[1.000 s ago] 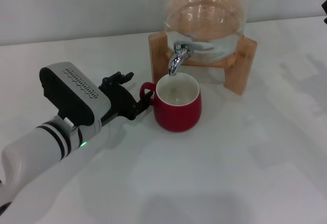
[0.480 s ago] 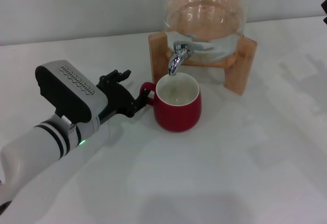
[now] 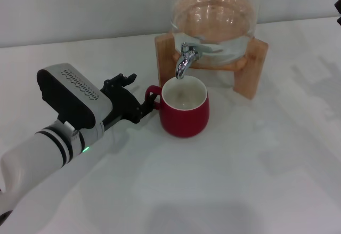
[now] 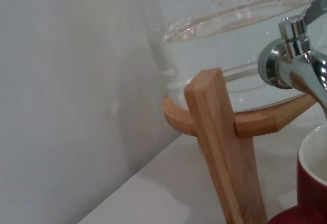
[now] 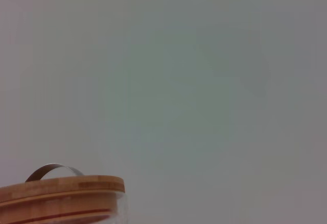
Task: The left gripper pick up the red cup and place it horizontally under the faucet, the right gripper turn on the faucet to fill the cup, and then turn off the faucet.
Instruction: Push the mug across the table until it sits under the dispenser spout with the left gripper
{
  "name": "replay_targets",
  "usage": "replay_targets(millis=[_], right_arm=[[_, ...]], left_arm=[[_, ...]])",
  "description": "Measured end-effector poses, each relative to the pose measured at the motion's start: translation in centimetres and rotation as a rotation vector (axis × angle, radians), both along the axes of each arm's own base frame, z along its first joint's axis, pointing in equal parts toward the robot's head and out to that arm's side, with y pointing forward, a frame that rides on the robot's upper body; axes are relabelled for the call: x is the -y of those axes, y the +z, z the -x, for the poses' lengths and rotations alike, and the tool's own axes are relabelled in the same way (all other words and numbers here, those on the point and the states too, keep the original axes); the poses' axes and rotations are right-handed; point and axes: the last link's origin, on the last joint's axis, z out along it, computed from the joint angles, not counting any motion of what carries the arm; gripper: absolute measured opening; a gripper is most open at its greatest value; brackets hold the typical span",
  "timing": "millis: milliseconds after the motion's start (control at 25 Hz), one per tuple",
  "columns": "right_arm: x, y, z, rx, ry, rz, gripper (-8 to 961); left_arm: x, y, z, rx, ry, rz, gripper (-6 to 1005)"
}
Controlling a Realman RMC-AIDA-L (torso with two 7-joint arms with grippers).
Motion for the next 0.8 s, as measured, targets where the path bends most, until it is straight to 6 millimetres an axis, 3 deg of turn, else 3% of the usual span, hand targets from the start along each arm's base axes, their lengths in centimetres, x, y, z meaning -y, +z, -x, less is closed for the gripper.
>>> replay_targets(millis=[800], right_arm=[[0.2,-0.2,-0.2,0.003,-0.005,0.009,868]], left_arm=[[1.3,-0.4,0.4,0.0,-0.012,0.008,656]])
